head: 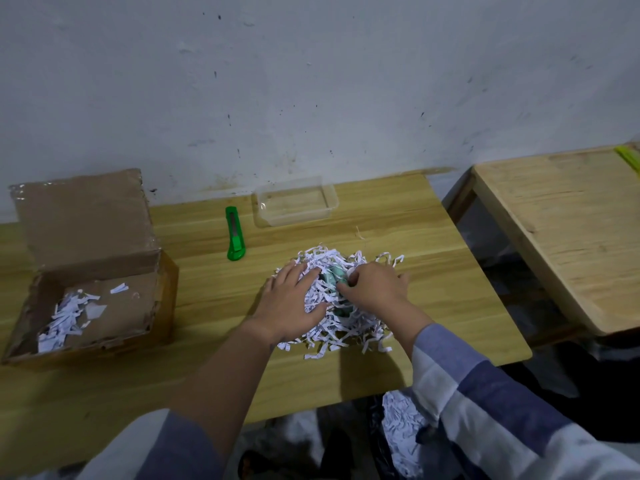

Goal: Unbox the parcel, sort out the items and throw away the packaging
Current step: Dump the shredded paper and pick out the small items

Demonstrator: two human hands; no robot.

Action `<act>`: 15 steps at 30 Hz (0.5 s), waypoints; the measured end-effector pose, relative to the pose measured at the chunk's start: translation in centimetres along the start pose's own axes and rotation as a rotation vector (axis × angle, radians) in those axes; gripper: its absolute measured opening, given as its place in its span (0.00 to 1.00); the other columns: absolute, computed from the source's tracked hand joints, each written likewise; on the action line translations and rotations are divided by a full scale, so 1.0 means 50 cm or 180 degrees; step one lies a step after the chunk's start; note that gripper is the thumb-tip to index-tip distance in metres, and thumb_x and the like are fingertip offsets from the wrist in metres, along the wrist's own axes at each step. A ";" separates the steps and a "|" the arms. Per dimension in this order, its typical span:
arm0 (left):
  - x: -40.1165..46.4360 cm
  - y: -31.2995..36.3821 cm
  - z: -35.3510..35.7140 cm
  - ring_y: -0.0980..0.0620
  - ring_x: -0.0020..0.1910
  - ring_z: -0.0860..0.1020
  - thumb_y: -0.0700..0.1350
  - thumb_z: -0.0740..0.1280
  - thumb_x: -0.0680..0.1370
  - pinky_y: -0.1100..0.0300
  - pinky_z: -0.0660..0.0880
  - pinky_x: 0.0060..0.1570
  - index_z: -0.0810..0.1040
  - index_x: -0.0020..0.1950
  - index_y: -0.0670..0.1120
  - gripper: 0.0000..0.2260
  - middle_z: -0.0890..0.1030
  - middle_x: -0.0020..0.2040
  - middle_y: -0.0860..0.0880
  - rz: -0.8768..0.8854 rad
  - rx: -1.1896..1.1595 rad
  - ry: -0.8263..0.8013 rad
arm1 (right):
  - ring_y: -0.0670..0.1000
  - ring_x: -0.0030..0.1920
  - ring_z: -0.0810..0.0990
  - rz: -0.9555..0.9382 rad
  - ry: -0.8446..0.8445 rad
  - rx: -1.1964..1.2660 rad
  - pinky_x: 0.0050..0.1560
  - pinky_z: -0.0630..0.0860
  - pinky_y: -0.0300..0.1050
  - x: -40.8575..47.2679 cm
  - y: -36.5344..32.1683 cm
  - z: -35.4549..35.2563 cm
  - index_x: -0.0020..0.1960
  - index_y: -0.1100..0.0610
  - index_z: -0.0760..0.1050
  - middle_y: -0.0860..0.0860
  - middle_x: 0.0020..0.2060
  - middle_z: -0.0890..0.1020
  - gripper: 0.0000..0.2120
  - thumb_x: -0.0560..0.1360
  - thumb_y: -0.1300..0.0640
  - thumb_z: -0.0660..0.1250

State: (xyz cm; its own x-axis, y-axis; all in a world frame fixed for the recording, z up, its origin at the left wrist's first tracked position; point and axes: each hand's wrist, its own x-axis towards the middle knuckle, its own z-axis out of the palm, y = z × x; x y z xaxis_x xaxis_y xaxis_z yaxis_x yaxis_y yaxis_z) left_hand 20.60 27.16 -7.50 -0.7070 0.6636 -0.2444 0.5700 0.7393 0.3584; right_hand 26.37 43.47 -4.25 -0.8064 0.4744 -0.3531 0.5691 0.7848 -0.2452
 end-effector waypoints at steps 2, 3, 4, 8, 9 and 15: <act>-0.002 0.003 -0.003 0.51 0.77 0.44 0.61 0.57 0.78 0.45 0.47 0.75 0.50 0.77 0.55 0.31 0.49 0.79 0.52 -0.0011 0.0002 -0.0037 | 0.57 0.54 0.76 0.0027 -0.0136 0.0086 0.60 0.65 0.56 0.000 0.002 -0.004 0.29 0.53 0.71 0.51 0.38 0.77 0.19 0.70 0.41 0.64; -0.003 0.005 -0.005 0.51 0.77 0.43 0.61 0.57 0.78 0.45 0.47 0.75 0.50 0.77 0.55 0.31 0.49 0.79 0.52 -0.0010 0.0003 -0.0054 | 0.57 0.54 0.76 0.0050 -0.0152 0.0100 0.59 0.64 0.56 0.000 0.002 -0.006 0.28 0.53 0.71 0.50 0.38 0.77 0.18 0.70 0.42 0.66; -0.004 0.008 -0.006 0.50 0.77 0.43 0.61 0.57 0.78 0.44 0.47 0.75 0.50 0.77 0.55 0.31 0.49 0.79 0.52 -0.0010 0.0010 -0.0072 | 0.56 0.53 0.77 0.0078 -0.0131 0.0114 0.58 0.64 0.54 -0.001 0.001 -0.007 0.28 0.53 0.71 0.50 0.37 0.76 0.18 0.69 0.43 0.67; -0.005 0.015 -0.013 0.50 0.77 0.43 0.61 0.59 0.77 0.44 0.46 0.75 0.48 0.78 0.55 0.33 0.48 0.79 0.51 -0.0052 0.0042 -0.0178 | 0.54 0.49 0.78 0.0236 0.0234 0.0355 0.54 0.63 0.51 -0.010 -0.006 -0.010 0.32 0.53 0.76 0.49 0.35 0.78 0.12 0.67 0.45 0.68; -0.004 0.016 -0.013 0.50 0.77 0.42 0.60 0.60 0.77 0.44 0.46 0.75 0.48 0.78 0.55 0.34 0.48 0.79 0.50 -0.0051 0.0077 -0.0217 | 0.52 0.47 0.77 0.0291 0.0362 0.0523 0.55 0.62 0.50 -0.012 -0.008 -0.013 0.37 0.52 0.78 0.48 0.36 0.79 0.10 0.68 0.46 0.68; -0.006 0.019 -0.014 0.50 0.77 0.43 0.60 0.61 0.76 0.45 0.46 0.75 0.48 0.78 0.55 0.35 0.49 0.79 0.49 -0.0104 0.0055 -0.0209 | 0.48 0.47 0.77 0.0394 0.0749 0.1456 0.53 0.60 0.47 -0.015 -0.006 -0.027 0.49 0.46 0.79 0.43 0.41 0.82 0.09 0.69 0.50 0.68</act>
State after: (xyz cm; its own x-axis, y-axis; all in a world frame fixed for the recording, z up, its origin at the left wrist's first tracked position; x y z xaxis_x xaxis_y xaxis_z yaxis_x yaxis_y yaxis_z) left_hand 21.07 27.56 -6.44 -0.6968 0.6447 -0.3144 0.5546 0.7622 0.3338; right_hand 26.58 43.41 -2.67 -0.7130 0.6705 -0.2049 0.6319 0.4879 -0.6022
